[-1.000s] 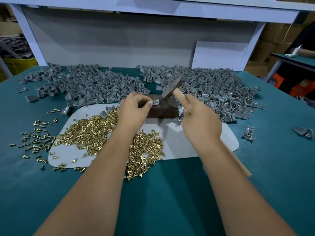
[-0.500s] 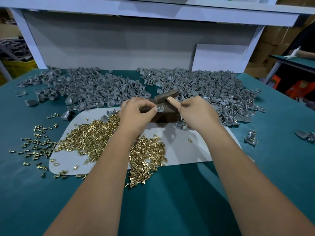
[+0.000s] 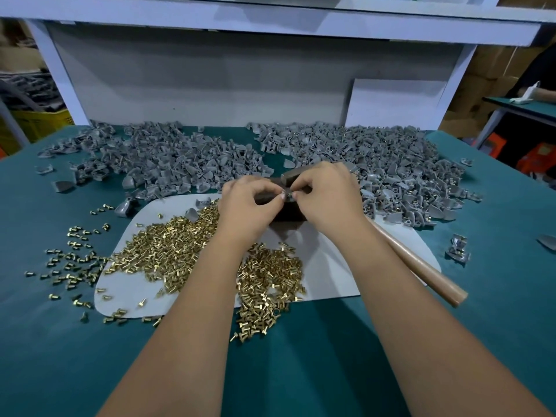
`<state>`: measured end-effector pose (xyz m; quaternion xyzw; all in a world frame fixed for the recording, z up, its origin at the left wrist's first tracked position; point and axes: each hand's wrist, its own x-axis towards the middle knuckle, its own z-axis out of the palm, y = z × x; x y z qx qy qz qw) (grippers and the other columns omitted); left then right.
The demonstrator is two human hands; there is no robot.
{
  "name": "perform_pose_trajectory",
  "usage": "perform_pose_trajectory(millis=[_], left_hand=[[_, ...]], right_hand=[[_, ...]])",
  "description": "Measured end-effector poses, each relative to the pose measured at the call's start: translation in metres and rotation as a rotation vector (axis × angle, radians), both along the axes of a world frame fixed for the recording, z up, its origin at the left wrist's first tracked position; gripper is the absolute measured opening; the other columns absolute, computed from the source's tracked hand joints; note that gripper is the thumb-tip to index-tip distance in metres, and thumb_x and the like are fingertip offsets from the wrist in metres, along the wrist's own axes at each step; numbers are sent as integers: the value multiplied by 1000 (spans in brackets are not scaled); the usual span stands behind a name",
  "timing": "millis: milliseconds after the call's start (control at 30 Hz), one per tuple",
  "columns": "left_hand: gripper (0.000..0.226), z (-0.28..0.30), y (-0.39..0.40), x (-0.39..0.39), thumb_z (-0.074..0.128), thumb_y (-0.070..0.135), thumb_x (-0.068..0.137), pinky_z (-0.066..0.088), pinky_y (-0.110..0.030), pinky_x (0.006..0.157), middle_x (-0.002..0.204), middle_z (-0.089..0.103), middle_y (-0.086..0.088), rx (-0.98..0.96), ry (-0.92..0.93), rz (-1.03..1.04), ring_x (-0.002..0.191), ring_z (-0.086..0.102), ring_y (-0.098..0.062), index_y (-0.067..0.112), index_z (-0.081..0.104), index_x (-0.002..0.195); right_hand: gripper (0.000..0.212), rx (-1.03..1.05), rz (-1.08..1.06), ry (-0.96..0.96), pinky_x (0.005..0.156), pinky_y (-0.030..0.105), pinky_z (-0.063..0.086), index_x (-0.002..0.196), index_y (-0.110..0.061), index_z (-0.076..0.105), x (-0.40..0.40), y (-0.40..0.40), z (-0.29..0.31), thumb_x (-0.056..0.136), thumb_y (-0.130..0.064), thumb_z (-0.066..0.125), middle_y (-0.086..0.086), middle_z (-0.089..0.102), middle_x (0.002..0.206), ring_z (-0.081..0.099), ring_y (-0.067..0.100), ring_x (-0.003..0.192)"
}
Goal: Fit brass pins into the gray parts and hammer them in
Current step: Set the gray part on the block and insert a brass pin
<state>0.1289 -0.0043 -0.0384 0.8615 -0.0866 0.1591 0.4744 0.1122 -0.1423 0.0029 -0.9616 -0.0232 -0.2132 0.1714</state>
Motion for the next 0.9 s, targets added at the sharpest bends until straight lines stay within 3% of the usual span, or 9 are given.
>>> perform_pose_trajectory(millis=[267,467,767,900], left_hand=[[9,-1,0,2,73,30,86,32,-43,108,115,65,6,8,-24,12,125,38,-26,38,70,88],[8,-3,1,5,73,28,86,32,-39,107,114,66,7,16,-40,2,124,39,-25,30,76,94],[10,-4,3,4,74,26,86,29,-29,100,111,65,10,53,-109,-19,121,38,-20,28,77,96],[10,-3,3,2,74,27,87,31,-36,105,111,65,11,71,-133,-18,121,38,-20,30,76,96]], right_hand=[[14,-30,-29,-9,89,36,34,96,-23,68,3,8,-2,92,-22,55,3,62,110,45,26,109],[16,-90,23,10,95,38,31,101,-30,70,-1,8,-6,89,-29,59,0,58,112,42,26,110],[15,-240,-6,-164,90,34,31,100,-18,69,-5,8,-17,91,-25,59,3,63,102,49,25,102],[9,-304,17,-242,85,33,30,92,-12,66,-9,6,-22,90,-16,59,6,65,94,53,26,95]])
